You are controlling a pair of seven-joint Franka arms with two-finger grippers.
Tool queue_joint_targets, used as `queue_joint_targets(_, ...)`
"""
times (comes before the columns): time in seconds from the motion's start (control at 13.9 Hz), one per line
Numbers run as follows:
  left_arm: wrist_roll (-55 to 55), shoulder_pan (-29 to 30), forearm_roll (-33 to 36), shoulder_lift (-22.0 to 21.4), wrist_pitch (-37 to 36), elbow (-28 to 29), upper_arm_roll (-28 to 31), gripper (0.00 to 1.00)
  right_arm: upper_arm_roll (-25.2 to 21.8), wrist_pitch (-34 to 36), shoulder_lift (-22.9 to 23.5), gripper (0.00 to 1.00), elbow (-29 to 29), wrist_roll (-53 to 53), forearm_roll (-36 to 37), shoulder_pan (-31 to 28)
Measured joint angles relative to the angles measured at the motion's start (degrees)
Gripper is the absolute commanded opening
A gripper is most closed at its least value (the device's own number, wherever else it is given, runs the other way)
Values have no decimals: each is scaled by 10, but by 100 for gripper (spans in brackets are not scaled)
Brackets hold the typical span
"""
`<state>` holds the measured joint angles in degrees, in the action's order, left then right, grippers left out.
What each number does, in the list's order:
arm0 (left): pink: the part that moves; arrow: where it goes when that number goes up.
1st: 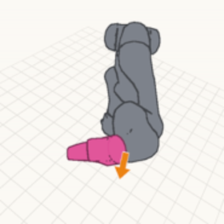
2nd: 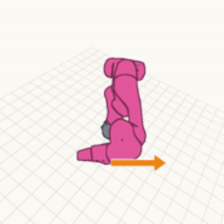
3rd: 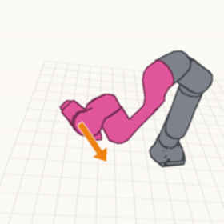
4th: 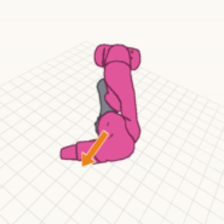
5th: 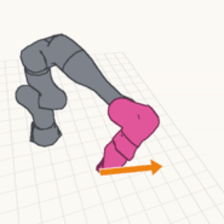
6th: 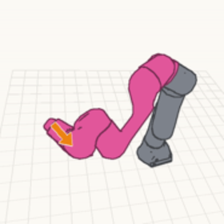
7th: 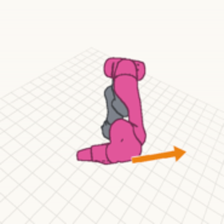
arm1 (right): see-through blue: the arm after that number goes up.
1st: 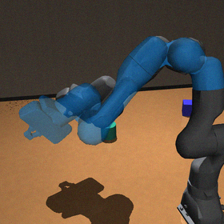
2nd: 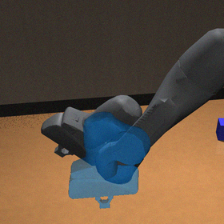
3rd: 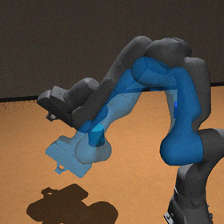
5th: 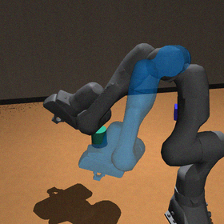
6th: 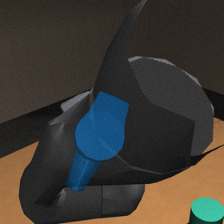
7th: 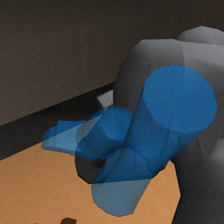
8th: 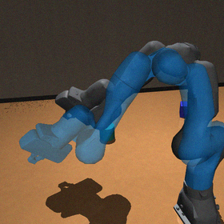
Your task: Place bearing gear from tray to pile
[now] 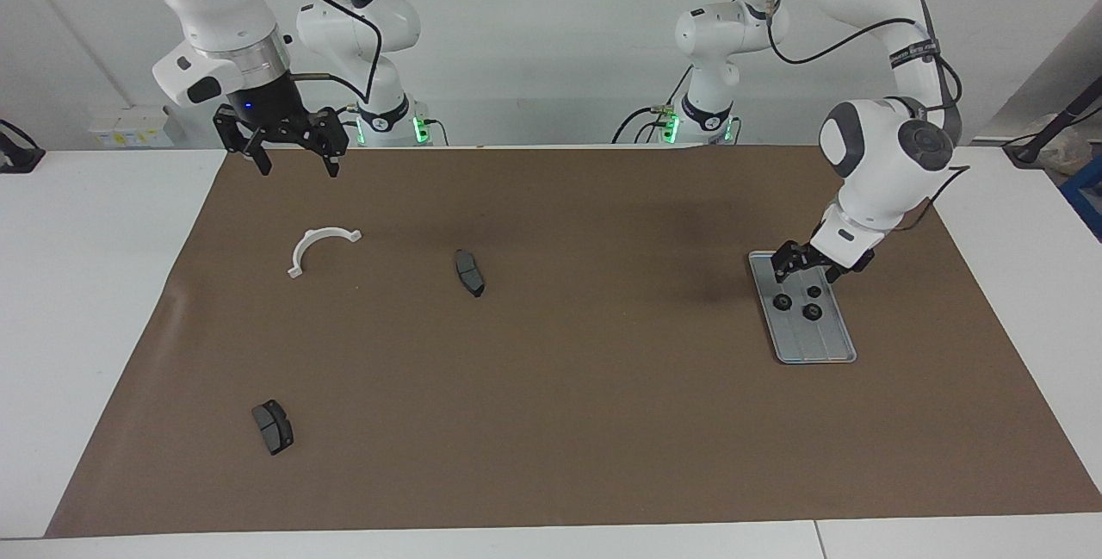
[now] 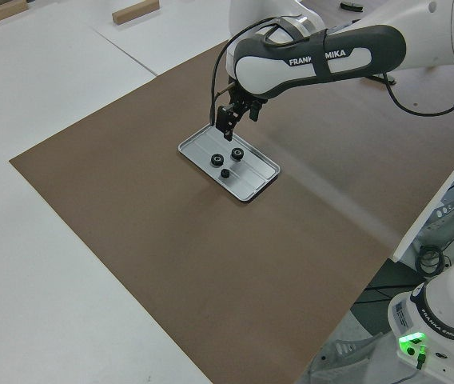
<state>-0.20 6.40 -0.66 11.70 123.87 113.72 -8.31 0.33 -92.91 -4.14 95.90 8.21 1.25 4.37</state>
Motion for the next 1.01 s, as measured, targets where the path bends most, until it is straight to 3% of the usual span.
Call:
queue_joint_targets(0.29,-72,-2,0,31,35,14,-1,73,0,0,0,100,0,0,0,0)
queue_joint_targets(0.5,-121,-2,0,31,37,40,-1,65,0,0,0,100,0,0,0,0)
queue_joint_targets(1.01,-207,0,0,27,74,53,1,64,0,0,0,100,0,0,0,0)
